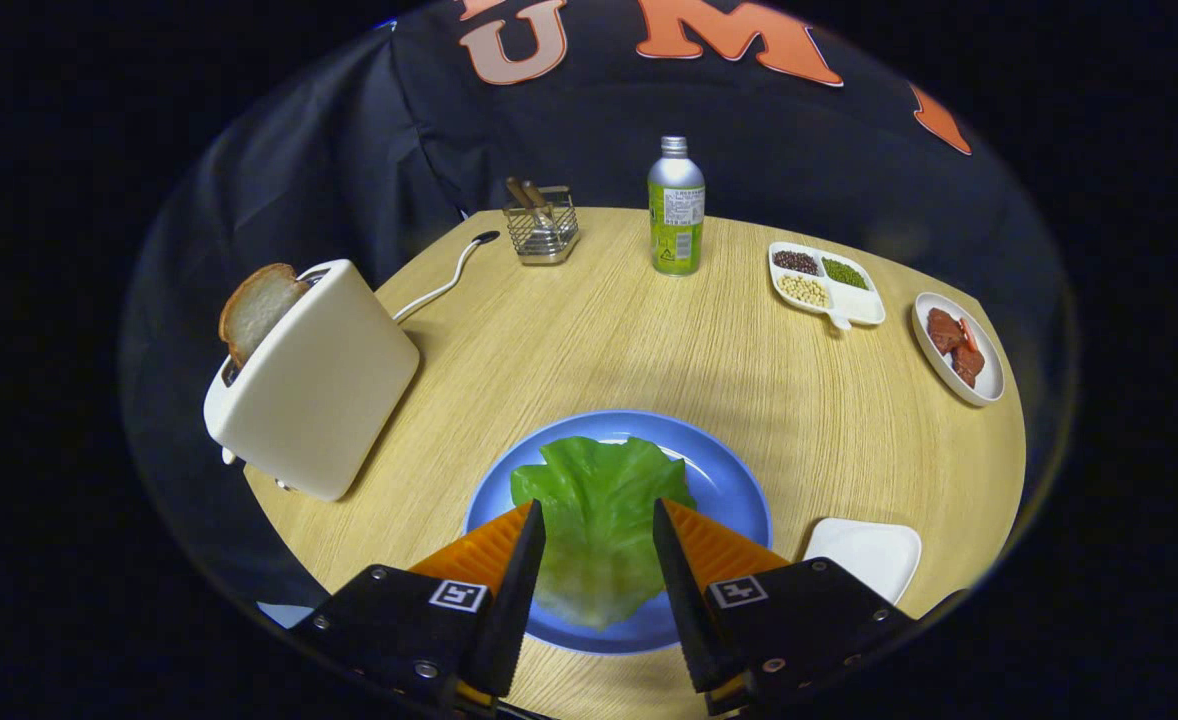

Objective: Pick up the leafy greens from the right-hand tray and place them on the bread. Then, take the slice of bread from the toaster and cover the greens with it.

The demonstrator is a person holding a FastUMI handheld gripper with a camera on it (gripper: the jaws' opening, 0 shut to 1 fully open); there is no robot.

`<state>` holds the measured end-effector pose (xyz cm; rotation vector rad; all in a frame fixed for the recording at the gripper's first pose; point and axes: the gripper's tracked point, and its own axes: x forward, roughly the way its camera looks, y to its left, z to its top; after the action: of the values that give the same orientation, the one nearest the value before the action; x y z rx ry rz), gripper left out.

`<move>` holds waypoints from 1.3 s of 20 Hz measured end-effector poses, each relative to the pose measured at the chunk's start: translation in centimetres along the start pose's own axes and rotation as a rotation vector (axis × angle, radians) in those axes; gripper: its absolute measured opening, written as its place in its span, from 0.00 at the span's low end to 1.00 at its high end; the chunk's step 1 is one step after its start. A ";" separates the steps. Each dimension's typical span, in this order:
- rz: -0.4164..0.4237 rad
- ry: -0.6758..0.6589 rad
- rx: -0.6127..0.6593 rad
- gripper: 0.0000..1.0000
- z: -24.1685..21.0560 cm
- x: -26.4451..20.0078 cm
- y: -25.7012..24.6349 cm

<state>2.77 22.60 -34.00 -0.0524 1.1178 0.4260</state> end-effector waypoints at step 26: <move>0.185 0.109 -0.015 0.91 11.1 -5.2 21.2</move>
<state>2.83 43.22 -20.85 0.0155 1.2316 0.6023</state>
